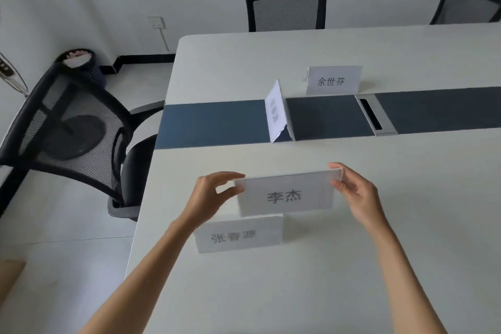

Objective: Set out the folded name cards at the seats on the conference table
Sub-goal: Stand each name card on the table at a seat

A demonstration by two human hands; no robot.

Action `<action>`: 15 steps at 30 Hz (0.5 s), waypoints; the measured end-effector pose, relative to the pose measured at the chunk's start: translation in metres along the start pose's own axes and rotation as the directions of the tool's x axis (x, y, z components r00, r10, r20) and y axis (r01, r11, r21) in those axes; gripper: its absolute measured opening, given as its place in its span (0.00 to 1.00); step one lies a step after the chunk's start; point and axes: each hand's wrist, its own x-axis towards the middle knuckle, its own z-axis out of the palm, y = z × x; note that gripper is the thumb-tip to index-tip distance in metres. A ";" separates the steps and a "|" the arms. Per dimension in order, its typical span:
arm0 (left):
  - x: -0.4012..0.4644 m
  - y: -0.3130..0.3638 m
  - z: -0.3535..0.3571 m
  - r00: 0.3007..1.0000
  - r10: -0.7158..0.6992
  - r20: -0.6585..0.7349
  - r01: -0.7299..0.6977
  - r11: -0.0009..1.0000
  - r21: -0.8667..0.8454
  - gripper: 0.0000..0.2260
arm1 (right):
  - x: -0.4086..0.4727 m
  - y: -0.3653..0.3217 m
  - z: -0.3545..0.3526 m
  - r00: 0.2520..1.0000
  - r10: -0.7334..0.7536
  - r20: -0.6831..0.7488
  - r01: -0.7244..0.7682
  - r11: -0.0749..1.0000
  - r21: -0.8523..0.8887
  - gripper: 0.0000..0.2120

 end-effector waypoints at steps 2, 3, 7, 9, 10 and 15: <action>0.025 0.016 0.019 0.999 0.033 0.043 -0.033 0.999 -0.004 0.11 | 0.004 0.005 -0.023 0.997 -0.002 -0.079 0.002 1.000 0.011 0.14; 0.036 0.023 0.030 0.997 0.041 0.069 -0.040 0.999 -0.005 0.11 | 0.006 0.010 -0.035 0.993 0.003 -0.114 -0.001 1.000 0.013 0.13; 0.071 0.035 0.083 0.977 0.041 0.209 -0.062 0.994 0.095 0.12 | 0.010 0.050 -0.069 0.979 0.092 -0.181 -0.092 0.996 0.006 0.15; 0.077 0.032 0.107 0.964 0.003 0.265 -0.042 0.989 0.142 0.13 | 0.008 0.077 -0.075 0.969 0.166 -0.184 -0.170 0.985 -0.008 0.17; 0.078 0.029 0.117 0.958 -0.025 0.286 -0.018 0.989 0.149 0.13 | 0.006 0.089 -0.076 0.963 0.194 -0.188 -0.199 0.980 -0.007 0.17; 0.074 0.017 0.143 0.946 -0.116 0.304 0.079 0.988 0.132 0.12 | -0.005 0.113 -0.071 0.935 0.289 -0.206 -0.285 0.957 0.049 0.16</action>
